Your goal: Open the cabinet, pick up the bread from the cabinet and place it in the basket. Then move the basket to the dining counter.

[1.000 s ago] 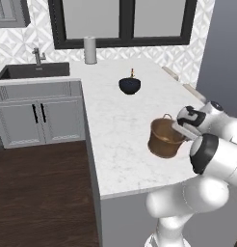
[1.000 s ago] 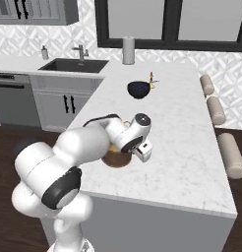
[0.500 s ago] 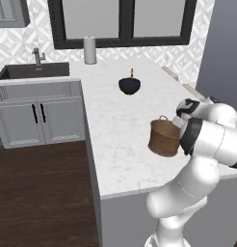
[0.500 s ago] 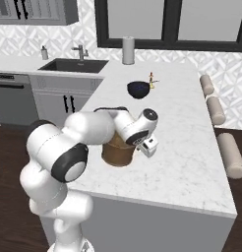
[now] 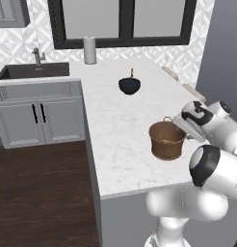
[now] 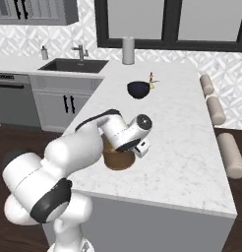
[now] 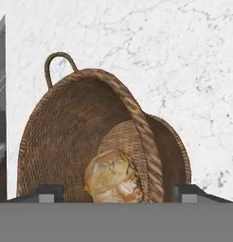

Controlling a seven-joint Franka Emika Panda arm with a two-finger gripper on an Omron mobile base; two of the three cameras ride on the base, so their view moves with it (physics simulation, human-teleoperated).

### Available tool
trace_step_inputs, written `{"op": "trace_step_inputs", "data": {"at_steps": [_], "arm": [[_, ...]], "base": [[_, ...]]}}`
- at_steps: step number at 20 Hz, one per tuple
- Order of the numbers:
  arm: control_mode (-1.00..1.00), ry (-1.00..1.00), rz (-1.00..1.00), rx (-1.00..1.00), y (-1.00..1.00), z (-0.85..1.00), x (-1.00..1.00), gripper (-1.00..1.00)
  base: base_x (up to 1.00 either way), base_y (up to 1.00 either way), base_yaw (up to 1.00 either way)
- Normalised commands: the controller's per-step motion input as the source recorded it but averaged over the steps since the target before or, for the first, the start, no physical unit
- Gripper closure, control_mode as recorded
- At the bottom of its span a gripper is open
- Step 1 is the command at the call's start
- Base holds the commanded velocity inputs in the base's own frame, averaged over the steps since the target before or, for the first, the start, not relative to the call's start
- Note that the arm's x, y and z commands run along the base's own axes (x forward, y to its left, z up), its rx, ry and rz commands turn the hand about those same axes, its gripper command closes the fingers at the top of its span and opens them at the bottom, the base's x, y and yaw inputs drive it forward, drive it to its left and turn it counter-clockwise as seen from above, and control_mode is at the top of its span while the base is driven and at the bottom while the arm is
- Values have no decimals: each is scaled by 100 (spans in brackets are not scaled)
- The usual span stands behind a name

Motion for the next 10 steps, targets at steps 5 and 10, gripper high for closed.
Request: {"op": "trace_step_inputs", "data": {"at_steps": [5,10], "arm": [[-100,-16,0,0,25,66,-73,-100],[-100,-4,0,0,-1,25,-28,-100]], "base": [[0,0,0],[0,0,0]]}}
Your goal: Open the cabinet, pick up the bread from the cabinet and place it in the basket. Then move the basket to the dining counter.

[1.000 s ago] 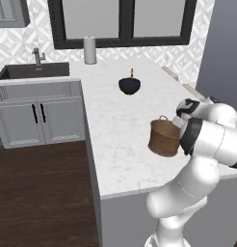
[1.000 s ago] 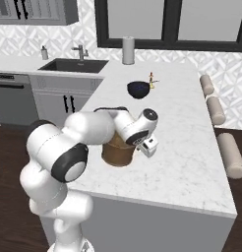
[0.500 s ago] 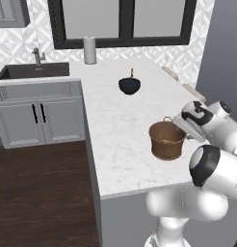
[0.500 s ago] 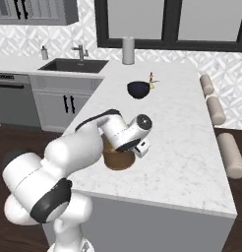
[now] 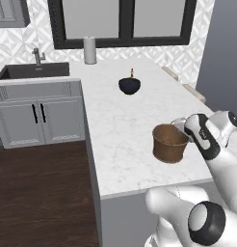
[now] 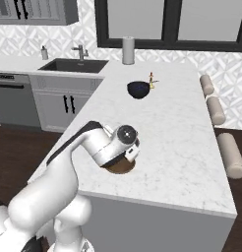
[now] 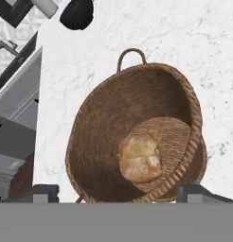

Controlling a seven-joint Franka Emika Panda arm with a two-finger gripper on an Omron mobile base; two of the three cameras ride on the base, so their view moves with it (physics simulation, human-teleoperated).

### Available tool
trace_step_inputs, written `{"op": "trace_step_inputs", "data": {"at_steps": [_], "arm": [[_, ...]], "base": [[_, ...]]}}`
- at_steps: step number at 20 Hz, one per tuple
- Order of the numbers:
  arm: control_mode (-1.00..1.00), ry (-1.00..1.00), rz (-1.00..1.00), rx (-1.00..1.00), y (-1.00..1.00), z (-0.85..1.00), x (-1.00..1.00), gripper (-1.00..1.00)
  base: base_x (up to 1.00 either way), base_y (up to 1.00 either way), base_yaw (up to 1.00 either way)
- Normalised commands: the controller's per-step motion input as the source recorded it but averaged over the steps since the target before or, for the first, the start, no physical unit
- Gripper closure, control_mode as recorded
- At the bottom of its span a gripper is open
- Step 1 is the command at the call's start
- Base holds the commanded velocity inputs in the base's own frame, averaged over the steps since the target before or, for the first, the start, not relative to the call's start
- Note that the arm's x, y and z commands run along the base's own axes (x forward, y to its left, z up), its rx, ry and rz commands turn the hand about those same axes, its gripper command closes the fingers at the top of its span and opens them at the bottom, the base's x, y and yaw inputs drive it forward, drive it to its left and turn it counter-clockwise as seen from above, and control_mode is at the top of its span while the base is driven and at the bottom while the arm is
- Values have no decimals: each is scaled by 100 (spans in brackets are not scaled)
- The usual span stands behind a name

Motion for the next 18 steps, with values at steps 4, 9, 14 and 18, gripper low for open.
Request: {"op": "trace_step_inputs", "data": {"at_steps": [4,9,14,18], "arm": [[-100,0,6,2,9,88,-81,-100],[-100,0,15,0,60,88,-84,-100],[-100,0,31,1,71,59,-75,-100],[-100,-3,40,4,43,54,-91,-100]], "base": [[0,0,0],[0,0,0],[0,0,0],[0,0,0]]}}
